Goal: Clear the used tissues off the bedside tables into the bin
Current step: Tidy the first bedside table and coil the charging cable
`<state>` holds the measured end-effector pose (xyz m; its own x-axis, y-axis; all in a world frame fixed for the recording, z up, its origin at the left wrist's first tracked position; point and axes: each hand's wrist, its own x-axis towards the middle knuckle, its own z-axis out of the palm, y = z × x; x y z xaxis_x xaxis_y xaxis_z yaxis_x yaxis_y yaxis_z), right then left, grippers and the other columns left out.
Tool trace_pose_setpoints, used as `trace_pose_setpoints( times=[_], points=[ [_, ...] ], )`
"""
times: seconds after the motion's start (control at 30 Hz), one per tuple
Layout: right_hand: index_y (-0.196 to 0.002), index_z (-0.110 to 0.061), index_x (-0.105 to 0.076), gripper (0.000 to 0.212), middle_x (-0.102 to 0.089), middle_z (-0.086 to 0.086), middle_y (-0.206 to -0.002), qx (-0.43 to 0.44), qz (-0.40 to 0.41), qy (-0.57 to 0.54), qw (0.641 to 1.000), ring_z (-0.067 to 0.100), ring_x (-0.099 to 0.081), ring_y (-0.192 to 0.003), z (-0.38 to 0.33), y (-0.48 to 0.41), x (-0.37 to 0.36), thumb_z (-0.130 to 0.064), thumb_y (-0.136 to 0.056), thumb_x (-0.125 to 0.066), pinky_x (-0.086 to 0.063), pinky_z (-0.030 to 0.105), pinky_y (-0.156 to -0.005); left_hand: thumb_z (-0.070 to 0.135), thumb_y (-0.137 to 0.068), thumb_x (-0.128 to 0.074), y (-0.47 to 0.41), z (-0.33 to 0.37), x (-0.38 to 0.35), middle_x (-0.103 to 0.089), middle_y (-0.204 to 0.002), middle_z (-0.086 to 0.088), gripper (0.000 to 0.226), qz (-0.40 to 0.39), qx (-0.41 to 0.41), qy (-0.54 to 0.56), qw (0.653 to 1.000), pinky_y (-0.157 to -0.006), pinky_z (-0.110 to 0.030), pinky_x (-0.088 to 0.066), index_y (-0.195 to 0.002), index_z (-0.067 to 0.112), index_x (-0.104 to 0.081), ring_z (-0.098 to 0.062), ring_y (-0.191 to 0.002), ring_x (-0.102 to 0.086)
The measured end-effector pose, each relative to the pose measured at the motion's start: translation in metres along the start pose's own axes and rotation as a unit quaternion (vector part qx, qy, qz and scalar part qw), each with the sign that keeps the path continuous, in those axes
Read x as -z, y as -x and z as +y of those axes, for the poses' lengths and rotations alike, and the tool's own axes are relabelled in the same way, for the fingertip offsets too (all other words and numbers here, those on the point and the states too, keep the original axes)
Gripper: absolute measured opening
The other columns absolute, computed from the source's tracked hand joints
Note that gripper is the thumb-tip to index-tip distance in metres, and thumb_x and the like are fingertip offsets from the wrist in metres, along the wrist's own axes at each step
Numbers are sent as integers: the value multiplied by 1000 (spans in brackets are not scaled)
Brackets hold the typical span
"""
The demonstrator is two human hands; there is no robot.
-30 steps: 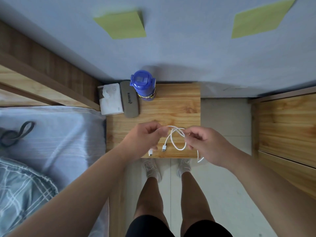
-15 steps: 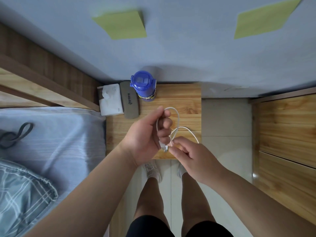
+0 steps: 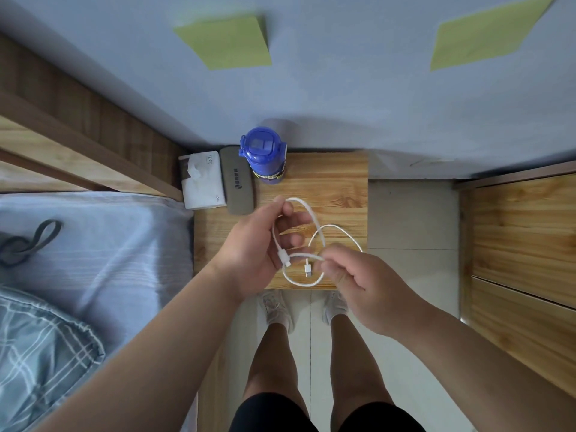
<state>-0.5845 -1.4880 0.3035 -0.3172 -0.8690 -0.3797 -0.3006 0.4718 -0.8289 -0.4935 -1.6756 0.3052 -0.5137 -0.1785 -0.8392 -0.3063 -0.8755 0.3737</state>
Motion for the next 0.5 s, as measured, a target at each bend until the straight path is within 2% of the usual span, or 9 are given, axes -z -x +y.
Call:
trace_pose_setpoints(
  times=[0.07,0.13,0.23,0.3,0.37,0.43,0.5],
  points=[
    [-100,-39,-50,11,-51,-9,-65,-12,56,-22,998,11,-47,-53,3,5,-1,-48,-104,-45,-32,18,-50,32,-113,-46,-1,2,2,-61,-67,2,35,14,20,140,990,-55,-27,-60,-84,18,-57,-9,-42,-50],
    [-100,-39,-51,11,-51,-7,-64,3,78,0,997,11,-46,-49,7,12,-4,-47,-104,-46,-31,15,-48,30,-114,-42,-1,7,8,-52,-64,6,36,31,23,253,967,-49,-21,-54,-84,17,-57,-7,-39,-42],
    [-89,-33,-50,16,-53,-6,-67,7,22,69,997,14,-50,-58,23,23,-13,-37,-105,-47,-38,21,-52,29,-114,-40,3,17,17,-45,-60,9,38,20,9,362,932,-38,-16,-32,-82,18,-57,-8,-36,-32],
    [-82,-29,-45,22,-51,-5,-70,-25,-46,112,992,16,-48,-67,37,31,-20,-26,-104,-50,-42,32,-61,25,-108,-46,8,24,20,-41,-55,8,30,0,-24,398,917,-39,-18,-24,-81,18,-58,-10,-37,-30],
    [-83,-29,-42,24,-51,-5,-71,-68,-96,129,985,18,-49,-69,46,39,-24,-24,-105,-51,-43,37,-62,29,-105,-50,13,29,19,-38,-51,7,25,-24,-66,410,909,-40,-20,-23,-87,16,-63,-12,-37,-30],
    [-88,-34,-41,19,-51,-6,-65,-82,-104,142,981,18,-52,-65,47,42,-24,-37,-105,-49,-43,32,-60,36,-108,-49,14,30,15,-35,-49,5,29,-38,-93,398,912,-38,-21,-27,-98,14,-66,-13,-37,-30],
    [-90,-42,-45,18,-53,-7,-63,-47,-109,141,983,15,-54,-63,35,40,-22,-51,-104,-44,-38,24,-57,35,-111,-47,9,26,7,-32,-48,5,24,-18,-123,343,931,-38,-22,-29,-107,18,-64,-12,-38,-29]
  ],
)
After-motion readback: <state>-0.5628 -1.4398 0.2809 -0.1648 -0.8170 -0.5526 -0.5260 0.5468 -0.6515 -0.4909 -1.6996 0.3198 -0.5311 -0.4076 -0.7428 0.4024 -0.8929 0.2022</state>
